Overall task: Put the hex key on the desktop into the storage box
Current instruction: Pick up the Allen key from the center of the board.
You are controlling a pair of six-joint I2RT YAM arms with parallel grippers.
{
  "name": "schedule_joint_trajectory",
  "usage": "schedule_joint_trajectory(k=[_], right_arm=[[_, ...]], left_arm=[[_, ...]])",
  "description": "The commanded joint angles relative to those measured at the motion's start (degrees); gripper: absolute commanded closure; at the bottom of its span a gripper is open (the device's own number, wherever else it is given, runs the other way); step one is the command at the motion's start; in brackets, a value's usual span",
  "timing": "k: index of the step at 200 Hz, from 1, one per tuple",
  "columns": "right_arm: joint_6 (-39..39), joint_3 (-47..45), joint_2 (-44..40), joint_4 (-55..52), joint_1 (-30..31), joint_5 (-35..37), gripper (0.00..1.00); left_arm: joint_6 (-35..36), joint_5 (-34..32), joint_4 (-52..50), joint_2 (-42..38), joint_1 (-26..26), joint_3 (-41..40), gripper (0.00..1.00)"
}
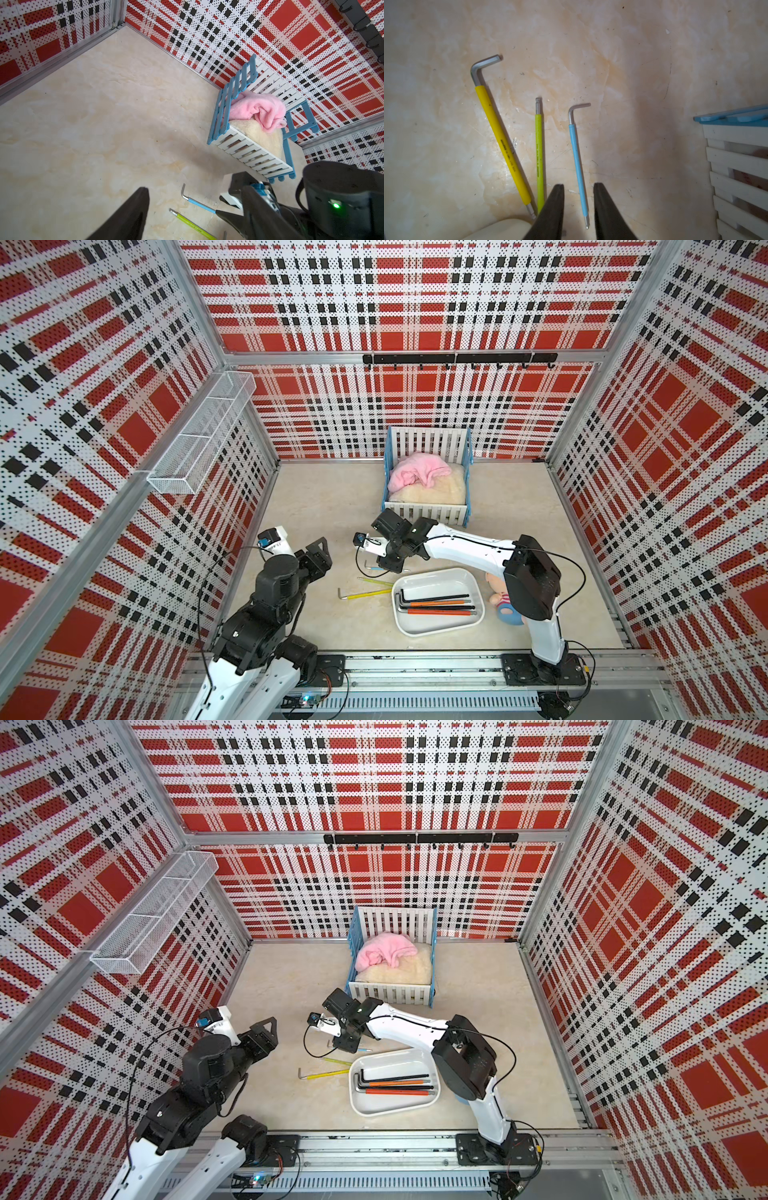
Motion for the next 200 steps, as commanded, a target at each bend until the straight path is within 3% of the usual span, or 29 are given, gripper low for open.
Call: schedule_joint_trajectory(k=[1,200], right_arm=[[0.7,3.8,4.0,-3.1,-0.2,-0.8,0.71],[5.3,9.9,15.3,-6.5,-0.2,-1.6,0.71]], left_arm=[[0.4,-0.2,0.7,-0.2,0.4,0.1,0.24],[0.4,0.1,0.7,-0.2,0.3,0.1,0.24]])
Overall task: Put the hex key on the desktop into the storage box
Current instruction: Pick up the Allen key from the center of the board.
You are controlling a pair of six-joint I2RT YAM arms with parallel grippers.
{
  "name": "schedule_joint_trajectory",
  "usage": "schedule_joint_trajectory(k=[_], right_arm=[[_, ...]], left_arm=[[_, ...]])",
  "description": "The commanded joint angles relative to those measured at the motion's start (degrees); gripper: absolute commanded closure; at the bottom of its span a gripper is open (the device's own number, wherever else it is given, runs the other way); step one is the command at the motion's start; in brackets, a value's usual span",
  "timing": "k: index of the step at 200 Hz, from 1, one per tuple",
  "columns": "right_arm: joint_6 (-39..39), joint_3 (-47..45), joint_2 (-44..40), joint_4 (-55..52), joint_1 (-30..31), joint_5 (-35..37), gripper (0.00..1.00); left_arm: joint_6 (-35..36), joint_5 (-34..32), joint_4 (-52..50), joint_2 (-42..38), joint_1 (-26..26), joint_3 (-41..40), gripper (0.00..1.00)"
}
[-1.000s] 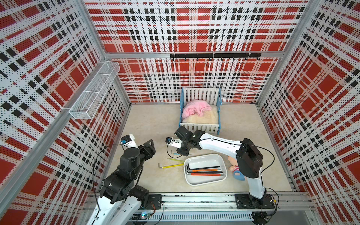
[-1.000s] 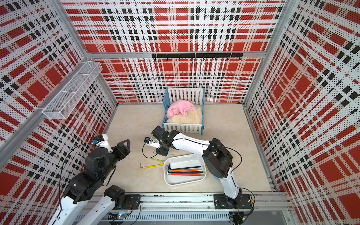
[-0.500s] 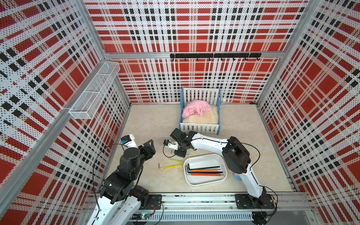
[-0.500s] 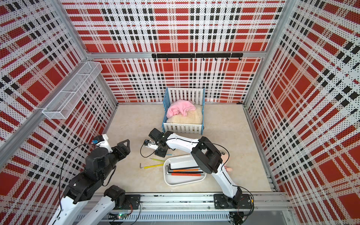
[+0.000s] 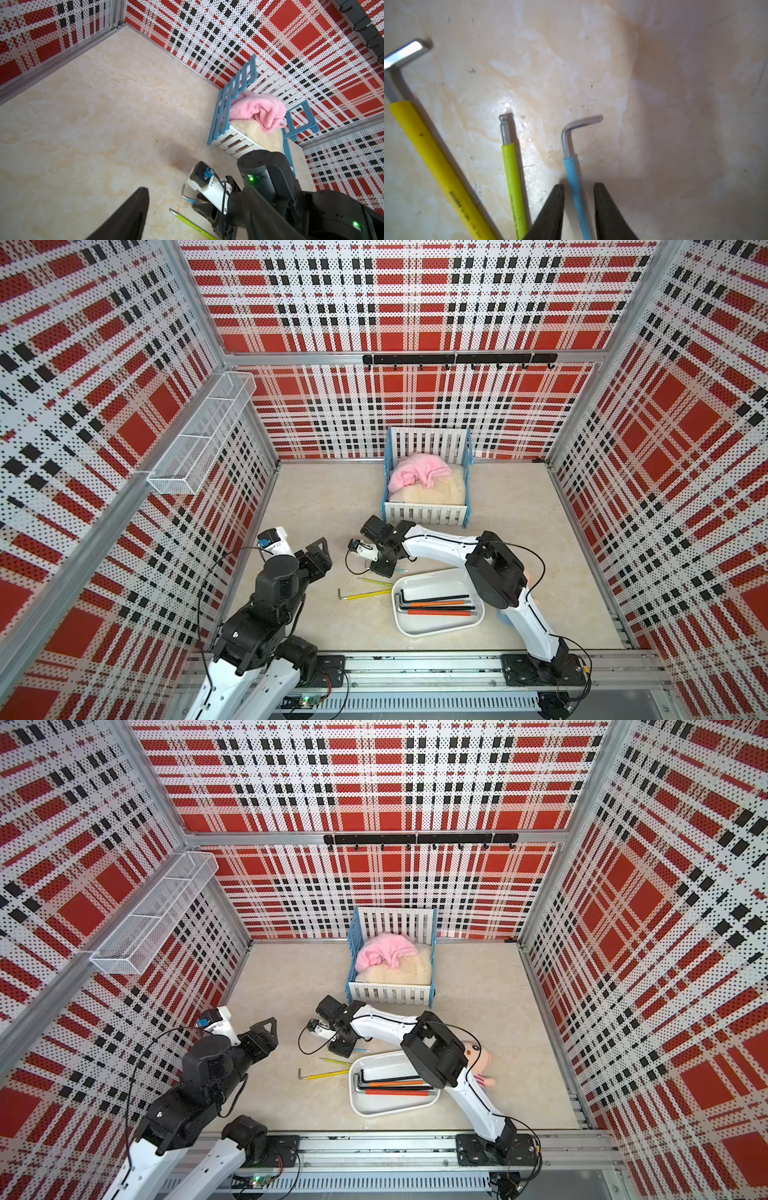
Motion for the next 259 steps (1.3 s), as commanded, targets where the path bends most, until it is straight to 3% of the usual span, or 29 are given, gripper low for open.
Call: schedule_joint_trajectory(k=[1,120,259], right_arm=[[1.1,0.8,1.9,-2.4,-0.2,-0.3,0.71],[-0.4,-0.8,2.6,0.5,-1.6,2.9,1.00],[-2.4,1.2,-1.0,3.7,-1.6,9.0,1.00]], left_arm=[[0.4,0.0,0.7,-0.2,0.3,0.1,0.24],[0.1,-0.4,0.7,-0.5,0.3,0.1,0.24],[-0.2,-0.6,0.5,-0.5,0.3,0.1,0.24]])
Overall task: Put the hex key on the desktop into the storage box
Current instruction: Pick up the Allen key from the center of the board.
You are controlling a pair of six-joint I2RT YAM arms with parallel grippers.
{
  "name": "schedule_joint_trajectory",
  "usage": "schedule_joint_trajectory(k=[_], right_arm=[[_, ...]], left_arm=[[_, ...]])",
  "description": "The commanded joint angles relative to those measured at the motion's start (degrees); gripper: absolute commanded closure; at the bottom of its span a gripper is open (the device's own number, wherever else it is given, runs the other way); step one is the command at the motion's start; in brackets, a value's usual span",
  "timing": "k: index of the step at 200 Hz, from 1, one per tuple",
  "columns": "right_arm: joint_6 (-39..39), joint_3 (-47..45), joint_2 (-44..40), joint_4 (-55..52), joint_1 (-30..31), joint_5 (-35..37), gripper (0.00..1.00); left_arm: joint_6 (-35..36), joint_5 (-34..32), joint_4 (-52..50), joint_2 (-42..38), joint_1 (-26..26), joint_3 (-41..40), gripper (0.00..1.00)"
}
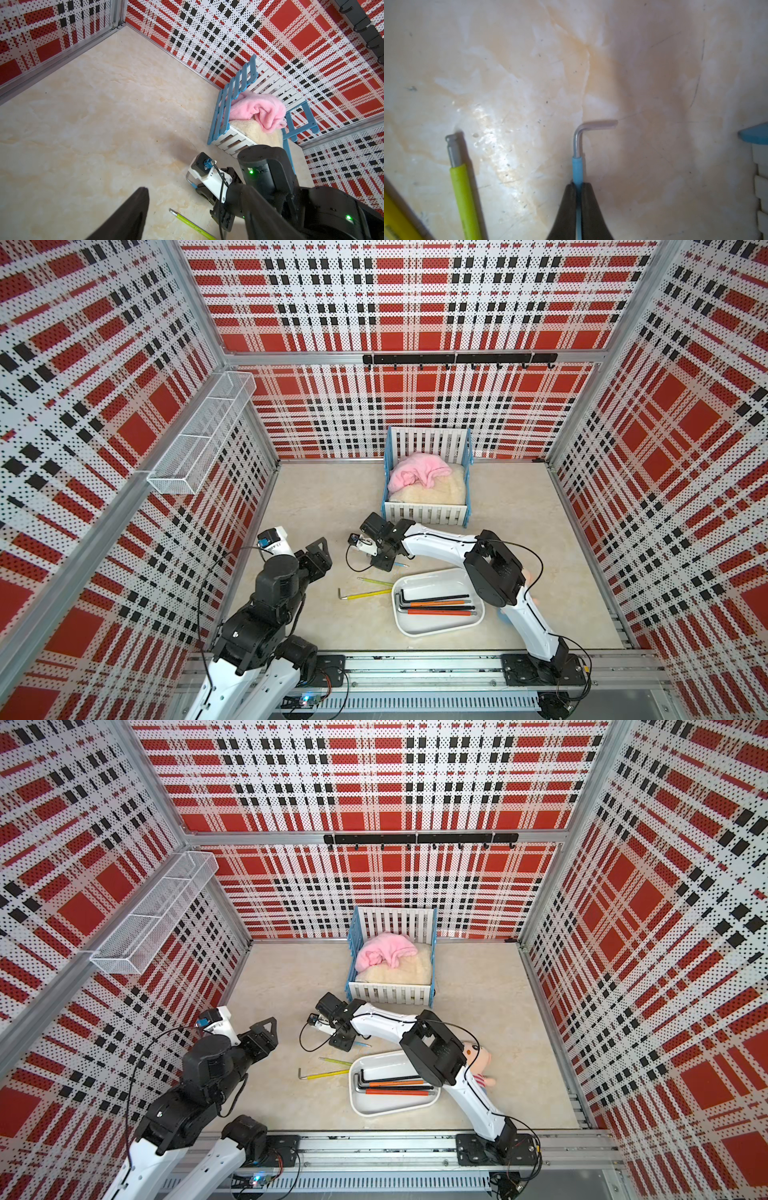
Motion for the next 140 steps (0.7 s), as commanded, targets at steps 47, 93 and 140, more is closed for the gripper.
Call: schedule_joint_trajectory(k=[47,93,140], right_arm=[[-0.6,2.8,-3.6,-0.5,-1.2,3.6,1.00],[-1.2,4.0,-6.0,-2.0,-2.5,2.9,1.00],[-0.8,2.1,-12.1,-3.5,-3.6,1.6,1.00]], left_arm=[[-0.1,-0.6,0.4,-0.6,0.3,0.1,0.24],[-0.1,-0.6,0.3,-0.8,0.3,0.1,0.24],[-0.1,-0.8,0.3,-0.9,0.2,0.1,0.24]])
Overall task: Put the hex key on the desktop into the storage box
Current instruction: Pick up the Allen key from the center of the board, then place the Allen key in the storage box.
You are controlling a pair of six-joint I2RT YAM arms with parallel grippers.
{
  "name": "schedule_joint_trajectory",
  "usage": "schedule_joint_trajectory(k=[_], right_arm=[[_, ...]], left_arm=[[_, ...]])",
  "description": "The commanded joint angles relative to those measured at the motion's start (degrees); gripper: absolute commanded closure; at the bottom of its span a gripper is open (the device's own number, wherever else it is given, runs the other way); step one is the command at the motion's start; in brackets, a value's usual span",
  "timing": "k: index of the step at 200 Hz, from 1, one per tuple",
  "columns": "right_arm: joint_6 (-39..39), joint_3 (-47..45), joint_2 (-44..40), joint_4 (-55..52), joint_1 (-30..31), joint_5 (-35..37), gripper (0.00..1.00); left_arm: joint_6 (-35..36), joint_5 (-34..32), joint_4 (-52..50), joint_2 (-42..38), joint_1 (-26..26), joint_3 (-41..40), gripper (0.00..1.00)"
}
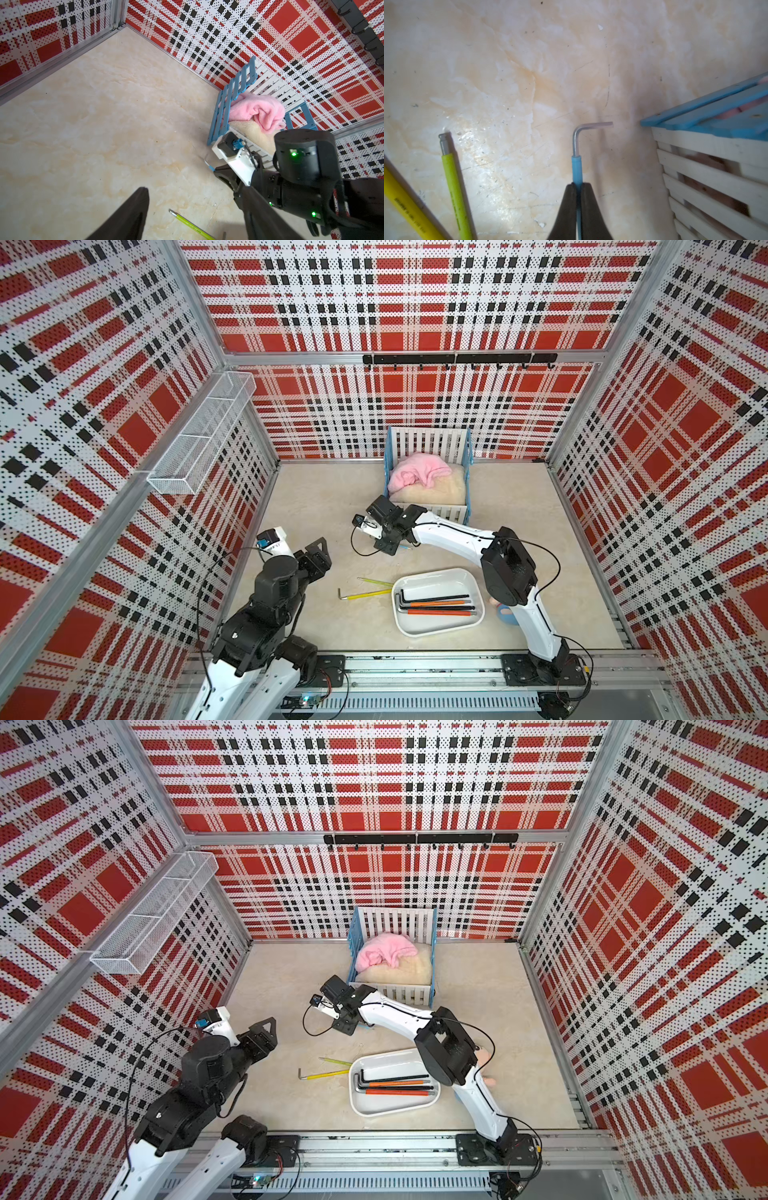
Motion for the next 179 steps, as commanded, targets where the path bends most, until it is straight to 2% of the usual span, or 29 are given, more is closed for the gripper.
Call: schedule_joint_trajectory(k=[1,80,144,179], right_arm=[[-0.1,-0.4,-5.9,-1.5,-0.6,-1.0,1.00],[-0.5,-14.3,-20.7,-0.1,-0.7,-4.8,1.00],[-5.6,-37.1,-40.1,3.2,0.1,-8.2,1.00],[-8.5,-45.9,-45.2,3.6,2.4,-6.6,1.00]], left_arm=[[-0.1,-0.6,0.3,-0.5,0.2,0.1,0.24],[-0.1,-0.7,0.3,-0.7,0.2,0.2,0.24],[-0.1,-0.7,0.3,-0.6,0.2,0.2,0.24],[0.1,-0.6,0.3,-0.1,0.2,0.2,0.24]])
